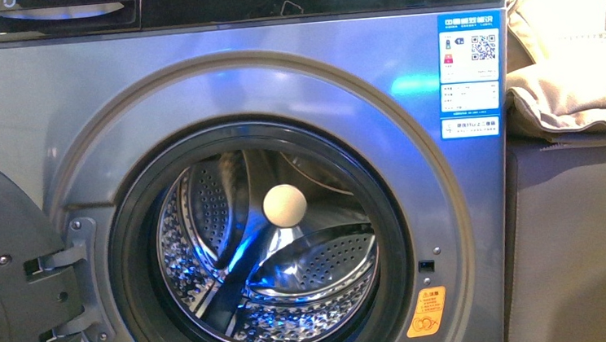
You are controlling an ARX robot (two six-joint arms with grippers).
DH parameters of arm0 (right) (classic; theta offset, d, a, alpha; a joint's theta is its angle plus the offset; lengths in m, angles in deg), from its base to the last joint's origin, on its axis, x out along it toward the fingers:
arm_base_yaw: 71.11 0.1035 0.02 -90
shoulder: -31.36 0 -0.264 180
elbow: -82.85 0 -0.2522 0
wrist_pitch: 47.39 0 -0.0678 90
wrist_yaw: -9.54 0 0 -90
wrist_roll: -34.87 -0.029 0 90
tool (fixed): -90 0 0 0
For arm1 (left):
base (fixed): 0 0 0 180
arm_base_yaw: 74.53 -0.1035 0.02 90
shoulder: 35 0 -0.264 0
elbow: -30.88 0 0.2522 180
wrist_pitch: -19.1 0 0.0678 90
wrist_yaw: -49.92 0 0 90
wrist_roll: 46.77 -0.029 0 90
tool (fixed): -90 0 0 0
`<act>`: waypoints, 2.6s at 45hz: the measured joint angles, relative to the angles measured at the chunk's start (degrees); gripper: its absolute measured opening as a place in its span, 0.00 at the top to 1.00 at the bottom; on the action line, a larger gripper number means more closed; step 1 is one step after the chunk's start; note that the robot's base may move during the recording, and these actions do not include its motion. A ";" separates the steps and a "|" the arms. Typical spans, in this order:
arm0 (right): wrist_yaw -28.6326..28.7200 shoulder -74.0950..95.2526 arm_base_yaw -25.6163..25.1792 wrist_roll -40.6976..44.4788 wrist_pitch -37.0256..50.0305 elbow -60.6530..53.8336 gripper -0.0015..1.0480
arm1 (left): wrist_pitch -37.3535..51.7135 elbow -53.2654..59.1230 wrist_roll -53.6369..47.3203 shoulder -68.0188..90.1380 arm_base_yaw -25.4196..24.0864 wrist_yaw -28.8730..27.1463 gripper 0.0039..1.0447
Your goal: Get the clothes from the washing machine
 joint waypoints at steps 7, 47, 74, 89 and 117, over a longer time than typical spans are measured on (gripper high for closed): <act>-5.35 7.06 3.65 10.56 -3.45 -9.01 0.93 | 0.00 0.00 0.00 0.00 0.00 -0.02 0.06; -14.91 -8.00 23.02 10.95 1.53 -15.28 0.08 | 0.00 0.00 0.00 -0.07 0.00 0.11 0.06; -46.47 -30.12 47.54 26.45 -18.58 -26.34 0.55 | -10.27 -1.40 5.95 -0.70 1.14 -13.92 0.16; -46.75 -37.55 48.13 27.56 -16.04 -35.93 0.98 | 9.53 59.69 18.60 -36.50 -12.26 -16.63 0.77; -46.80 -46.93 48.17 27.56 -17.88 -43.08 0.98 | 25.00 101.09 19.54 -57.99 -27.30 -1.29 0.97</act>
